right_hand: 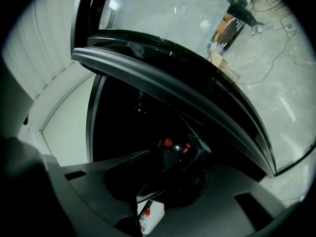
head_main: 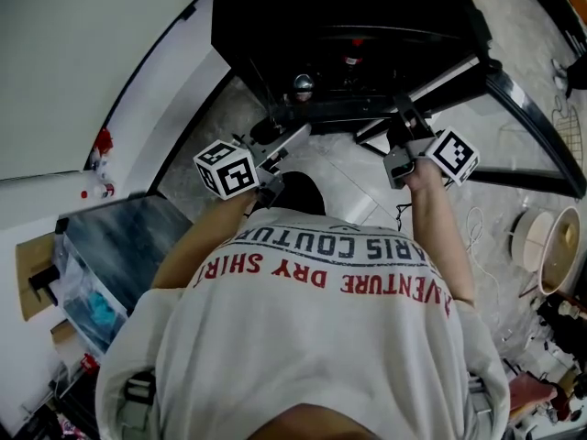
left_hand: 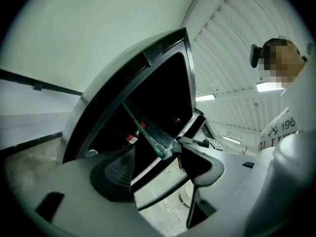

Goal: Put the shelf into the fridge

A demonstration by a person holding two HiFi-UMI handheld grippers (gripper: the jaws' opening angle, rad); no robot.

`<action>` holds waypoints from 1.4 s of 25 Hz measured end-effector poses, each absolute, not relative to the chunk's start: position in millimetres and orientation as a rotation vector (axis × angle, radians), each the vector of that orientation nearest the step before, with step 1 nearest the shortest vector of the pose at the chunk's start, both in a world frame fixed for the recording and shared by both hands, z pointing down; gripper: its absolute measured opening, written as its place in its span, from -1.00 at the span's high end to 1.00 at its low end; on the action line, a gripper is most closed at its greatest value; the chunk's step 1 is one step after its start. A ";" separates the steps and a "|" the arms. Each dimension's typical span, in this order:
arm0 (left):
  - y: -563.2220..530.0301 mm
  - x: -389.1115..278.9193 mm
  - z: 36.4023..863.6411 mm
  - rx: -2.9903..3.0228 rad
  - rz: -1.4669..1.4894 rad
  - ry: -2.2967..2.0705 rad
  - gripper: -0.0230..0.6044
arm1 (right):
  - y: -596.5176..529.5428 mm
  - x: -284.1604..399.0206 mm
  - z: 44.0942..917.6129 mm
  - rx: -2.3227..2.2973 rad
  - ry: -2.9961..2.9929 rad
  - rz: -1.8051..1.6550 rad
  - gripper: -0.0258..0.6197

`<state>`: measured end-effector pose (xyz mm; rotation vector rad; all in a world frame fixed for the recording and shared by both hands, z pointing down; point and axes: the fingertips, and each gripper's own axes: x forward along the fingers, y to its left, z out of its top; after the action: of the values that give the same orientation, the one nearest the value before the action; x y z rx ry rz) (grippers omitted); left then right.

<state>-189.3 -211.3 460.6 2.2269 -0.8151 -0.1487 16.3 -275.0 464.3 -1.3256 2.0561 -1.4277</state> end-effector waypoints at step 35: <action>-209.6 -102.8 448.5 2.344 -0.100 -0.709 0.58 | -283.5 2.9 441.5 -1.187 2.277 -1.226 0.67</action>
<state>-102.8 -209.6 448.5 2.3443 -0.7085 -0.0998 2.9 -283.5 441.5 -1.1869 2.2770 -1.2263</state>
